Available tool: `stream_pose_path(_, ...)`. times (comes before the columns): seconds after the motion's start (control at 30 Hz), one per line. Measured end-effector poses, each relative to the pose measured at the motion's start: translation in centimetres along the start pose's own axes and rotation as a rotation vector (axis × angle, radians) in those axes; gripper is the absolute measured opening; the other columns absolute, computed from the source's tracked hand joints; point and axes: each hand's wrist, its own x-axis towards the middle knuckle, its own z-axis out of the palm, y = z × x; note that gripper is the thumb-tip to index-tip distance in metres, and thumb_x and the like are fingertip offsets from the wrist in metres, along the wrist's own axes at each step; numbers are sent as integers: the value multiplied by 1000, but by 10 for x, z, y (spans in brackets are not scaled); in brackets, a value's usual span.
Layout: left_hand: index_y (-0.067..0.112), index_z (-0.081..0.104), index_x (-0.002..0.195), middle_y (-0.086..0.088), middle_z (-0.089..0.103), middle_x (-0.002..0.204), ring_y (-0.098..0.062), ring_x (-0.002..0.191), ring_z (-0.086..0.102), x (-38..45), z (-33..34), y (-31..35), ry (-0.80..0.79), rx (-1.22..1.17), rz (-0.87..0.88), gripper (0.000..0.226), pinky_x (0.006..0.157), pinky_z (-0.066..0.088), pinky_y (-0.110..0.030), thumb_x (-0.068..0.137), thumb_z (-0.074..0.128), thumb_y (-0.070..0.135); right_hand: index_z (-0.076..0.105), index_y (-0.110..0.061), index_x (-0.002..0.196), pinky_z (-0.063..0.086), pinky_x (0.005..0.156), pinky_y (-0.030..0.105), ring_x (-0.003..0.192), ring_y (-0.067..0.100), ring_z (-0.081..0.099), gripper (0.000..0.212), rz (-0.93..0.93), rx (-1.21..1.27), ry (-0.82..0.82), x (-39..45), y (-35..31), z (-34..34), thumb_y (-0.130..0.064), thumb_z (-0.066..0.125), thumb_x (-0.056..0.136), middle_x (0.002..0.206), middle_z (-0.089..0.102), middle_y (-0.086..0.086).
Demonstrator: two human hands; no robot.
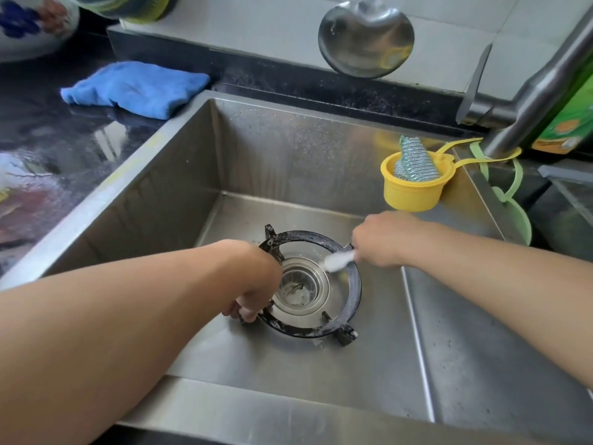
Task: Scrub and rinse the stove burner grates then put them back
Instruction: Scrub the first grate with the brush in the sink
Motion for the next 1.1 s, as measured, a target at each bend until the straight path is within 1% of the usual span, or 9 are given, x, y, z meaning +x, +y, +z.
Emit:
stream_pose_path(0.1, 15, 75, 92, 7, 69, 81, -12, 81, 62, -3, -1, 7, -7, 169, 2, 21, 82, 48, -25, 100, 58, 26, 64, -21, 115, 41, 65, 35, 101, 33, 64, 23, 58, -5, 146, 7, 5, 0, -30, 45, 105, 112, 64, 7)
stream_pose_path(0.23, 14, 66, 71, 3, 70, 76, -15, 74, 67, -6, -1, -1, 33, 79, 37, 27, 88, 58, -29, 97, 63, 21, 65, -12, 121, 42, 66, 32, 86, 29, 54, 35, 33, 133, -155, 3, 5, -8, -36, 44, 105, 92, 55, 3)
stream_pose_path(0.33, 13, 65, 69, 2, 70, 69, -16, 72, 70, -4, -2, -4, 61, 48, 66, 27, 90, 60, -34, 95, 65, 20, 65, -8, 123, 35, 53, 29, 84, 27, 51, 39, 19, 94, -222, -2, 7, -15, -36, 43, 106, 84, 52, 2)
stream_pose_path(0.47, 13, 67, 72, 2, 72, 72, -15, 75, 70, -1, -2, -4, 51, 50, 67, 23, 91, 59, -35, 94, 65, 20, 66, -19, 116, 46, 67, 33, 84, 28, 55, 35, -38, 2, -36, 14, 8, -28, -46, 48, 103, 94, 61, 3)
stream_pose_path(0.63, 10, 76, 89, -4, 79, 99, -12, 62, 64, -8, -7, -5, 49, 19, 49, 20, 60, 50, -22, 97, 62, 22, 65, -16, 121, 42, 69, 33, 84, 28, 52, 34, -31, 7, -61, 9, 12, -23, -40, 46, 105, 103, 60, 7)
stream_pose_path(0.73, 14, 71, 72, 0, 79, 100, -11, 65, 66, -8, -7, -2, 29, 35, 41, 30, 70, 52, -24, 98, 61, 26, 62, -13, 131, 40, 65, 33, 79, 26, 51, 34, -21, 9, -272, -21, 6, -12, -27, 45, 105, 110, 64, 9)
stream_pose_path(0.83, 12, 67, 67, -4, 80, 98, -17, 73, 67, -6, -5, -3, 12, 14, 38, 34, 87, 57, -29, 99, 61, 24, 64, -10, 126, 40, 56, 30, 64, 16, 47, 32, -39, 60, -365, -32, 4, -4, -27, 52, 101, 82, 55, -1)
stream_pose_path(1.0, 11, 66, 63, -3, 80, 93, -16, 71, 68, -6, -4, -4, 50, 38, 42, 35, 92, 58, -32, 96, 65, 22, 64, -13, 118, 48, 70, 34, 90, 28, 58, 24, 111, 69, -56, 3, 24, -7, -24, 47, 103, 113, 66, 8)
stream_pose_path(1.1, 11, 66, 63, -3, 80, 97, -17, 73, 68, -9, -8, -4, 55, 44, 38, 34, 93, 58, -32, 95, 65, 21, 64, -9, 120, 45, 69, 33, 94, 32, 60, 27, 85, 77, -107, 6, 18, -2, -10, 49, 97, 114, 66, 12)
